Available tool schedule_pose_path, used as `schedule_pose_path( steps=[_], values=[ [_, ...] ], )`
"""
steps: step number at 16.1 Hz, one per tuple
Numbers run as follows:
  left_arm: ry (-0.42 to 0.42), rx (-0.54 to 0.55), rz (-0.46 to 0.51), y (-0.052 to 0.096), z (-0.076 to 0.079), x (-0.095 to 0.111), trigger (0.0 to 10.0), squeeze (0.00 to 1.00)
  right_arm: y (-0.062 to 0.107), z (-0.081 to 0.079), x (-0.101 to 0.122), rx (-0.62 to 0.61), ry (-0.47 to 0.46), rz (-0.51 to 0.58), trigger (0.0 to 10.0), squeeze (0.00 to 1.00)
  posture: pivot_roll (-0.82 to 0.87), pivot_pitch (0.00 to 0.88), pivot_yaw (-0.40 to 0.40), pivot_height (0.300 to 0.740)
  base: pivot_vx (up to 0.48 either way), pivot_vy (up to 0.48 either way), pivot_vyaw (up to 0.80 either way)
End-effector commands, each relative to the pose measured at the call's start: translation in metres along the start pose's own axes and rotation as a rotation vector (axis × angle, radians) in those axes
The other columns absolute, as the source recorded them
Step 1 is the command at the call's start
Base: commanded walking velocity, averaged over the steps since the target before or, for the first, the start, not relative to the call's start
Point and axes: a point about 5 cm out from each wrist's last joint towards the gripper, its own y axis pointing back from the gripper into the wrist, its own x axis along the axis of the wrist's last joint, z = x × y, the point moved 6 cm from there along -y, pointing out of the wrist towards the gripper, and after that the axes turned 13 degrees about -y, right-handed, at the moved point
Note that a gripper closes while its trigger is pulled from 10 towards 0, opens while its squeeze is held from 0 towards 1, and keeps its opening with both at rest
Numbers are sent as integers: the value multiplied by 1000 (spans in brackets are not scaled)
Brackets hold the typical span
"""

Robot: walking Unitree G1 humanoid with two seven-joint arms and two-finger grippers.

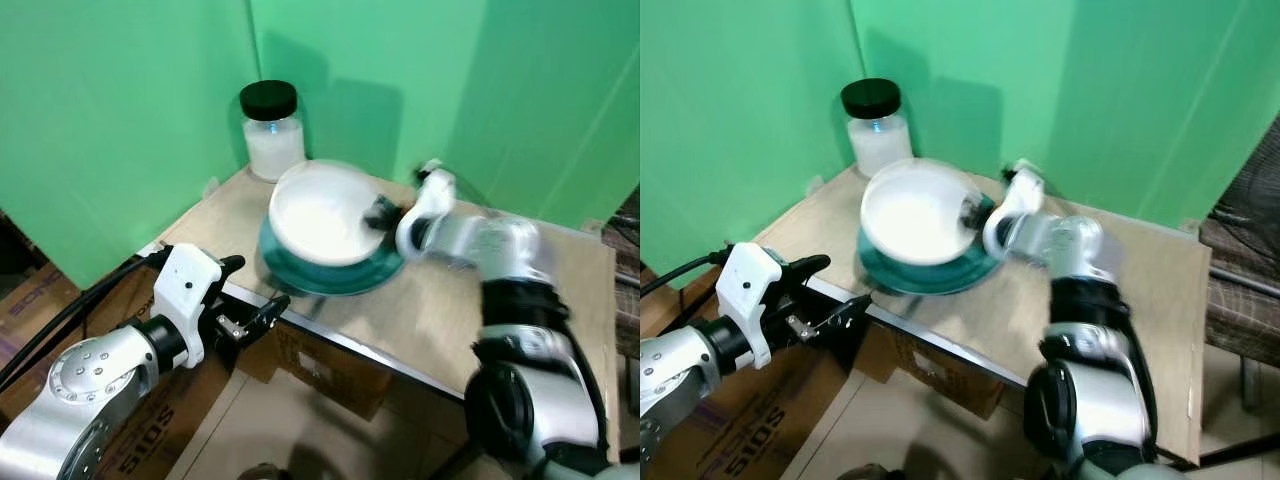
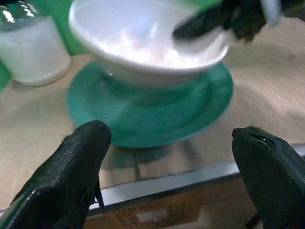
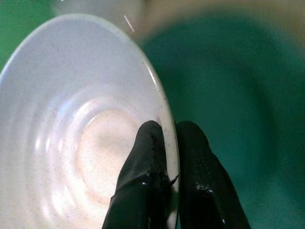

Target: Setting the table

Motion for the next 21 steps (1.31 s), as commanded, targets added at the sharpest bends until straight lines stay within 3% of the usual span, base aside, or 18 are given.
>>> schedule_pose_path(
  steps=[1,2,3,4,5,6,7,8,9,12,14,16,18,21],
  values=[
    [-24,37,20,-1,-6,7,10000,24,22,-38,24,162,110,147,314,0,-14,13,76,740,0,0,0],
    [-23,46,27,-2,-7,9,10000,24,28,-42,28,178,152,185,314,0,-14,13,76,740,0,0,0],
    [-27,120,65,-7,-12,17,10000,24,57,-55,38,204,354,362,10000,0,-31,11,81,740,0,0,0],
    [-25,143,73,-9,-13,19,10000,24,64,-58,35,207,408,383,10000,0,-32,11,82,740,0,0,0],
    [-37,172,93,-15,-12,24,10000,24,77,-64,18,258,451,376,10000,0,-47,8,88,740,0,0,0],
    [-42,198,100,-20,-11,27,10000,20,87,-64,7,289,452,384,10000,0,-47,8,88,740,0,0,0],
    [-87,283,107,-23,-19,30,10000,27,98,-61,1,289,475,444,10000,0,-56,8,90,740,0,0,0],
    [-103,316,109,-24,-23,31,10000,27,101,-60,-1,285,490,467,10000,0,-58,8,90,740,0,0,0],
    [-88,378,123,-25,-27,34,10000,27,109,-54,-4,236,572,541,10000,0,-67,10,94,740,0,0,0],
    [-77,380,141,-28,-18,37,10000,27,114,-45,-18,177,644,556,10000,0,-66,15,82,740,0,0,-533],
    [-73,407,142,-26,-20,37,10000,24,117,-40,-18,161,634,570,10000,0,-61,17,75,740,0,0,-800],
    [-70,437,132,-20,-24,34,10000,27,121,-31,-6,92,624,657,10000,0,-52,23,66,740,0,0,-800],
    [-78,449,126,-18,-27,33,10000,27,118,-28,-8,98,613,630,10000,0,-50,25,61,740,0,0,-781],
    [-32,441,241,-13,-28,52,10000,27,116,-5,0,-30,536,641,10000,0,-48,29,59,740,0,0,-783]
  ],
)
